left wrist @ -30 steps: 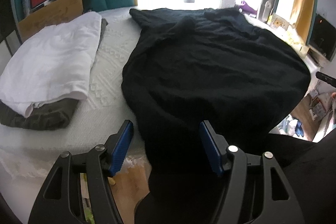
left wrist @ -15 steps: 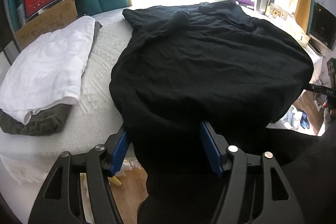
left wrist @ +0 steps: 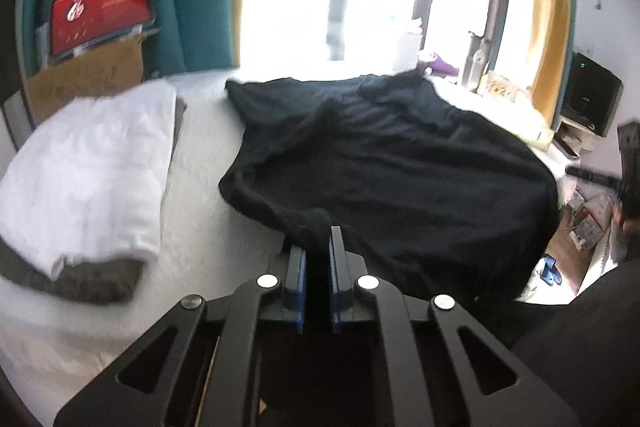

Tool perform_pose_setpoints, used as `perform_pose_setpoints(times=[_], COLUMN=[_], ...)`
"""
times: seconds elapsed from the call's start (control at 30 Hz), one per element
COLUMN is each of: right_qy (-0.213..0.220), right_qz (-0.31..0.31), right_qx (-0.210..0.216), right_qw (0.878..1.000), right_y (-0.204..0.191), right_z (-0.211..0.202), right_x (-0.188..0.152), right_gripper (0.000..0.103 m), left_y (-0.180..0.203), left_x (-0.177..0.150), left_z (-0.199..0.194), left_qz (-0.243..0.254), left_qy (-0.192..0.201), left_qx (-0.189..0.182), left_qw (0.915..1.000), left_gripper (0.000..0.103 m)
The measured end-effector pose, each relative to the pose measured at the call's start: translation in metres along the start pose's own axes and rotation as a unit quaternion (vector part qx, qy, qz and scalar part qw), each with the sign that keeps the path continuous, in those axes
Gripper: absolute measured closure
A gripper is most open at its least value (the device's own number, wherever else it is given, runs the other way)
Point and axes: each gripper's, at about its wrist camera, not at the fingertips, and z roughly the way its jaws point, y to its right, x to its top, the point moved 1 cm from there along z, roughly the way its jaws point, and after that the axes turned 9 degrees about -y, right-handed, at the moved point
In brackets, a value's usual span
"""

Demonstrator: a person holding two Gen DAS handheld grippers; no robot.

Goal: Fold small clothes

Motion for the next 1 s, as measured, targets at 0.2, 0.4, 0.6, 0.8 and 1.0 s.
perform_pose_setpoints(times=[0.2, 0.4, 0.6, 0.8, 1.0], right_qy=[-0.016, -0.034, -0.039, -0.036, -0.047], right_qz=[-0.035, 0.006, 0.045, 0.059, 0.038], right_qx=[-0.053, -0.146, -0.187, -0.208, -0.239], right_qw=[0.998, 0.989, 0.981, 0.976, 0.969], right_y=[-0.011, 0.014, 0.035, 0.047, 0.046], right_z=[0.002, 0.018, 0.018, 0.027, 0.041], right_x=[0.023, -0.007, -0.025, -0.022, -0.010], right_gripper=[0.100, 0.099, 0.098, 0.098, 0.097], left_y=[0.001, -0.008, -0.008, -0.024, -0.038], left_x=[0.023, 0.053, 0.086, 0.119, 0.135], left_z=[-0.005, -0.009, -0.002, 0.012, 0.040], left_qz=[-0.003, -0.016, -0.005, -0.015, -0.008], left_qy=[0.035, 0.071, 0.089, 0.100, 0.085], left_qx=[-0.015, -0.008, 0.016, 0.041, 0.052], left_qw=[0.9993, 0.9973, 0.9959, 0.9940, 0.9950], left_gripper=[0.096, 0.096, 0.096, 0.096, 0.096])
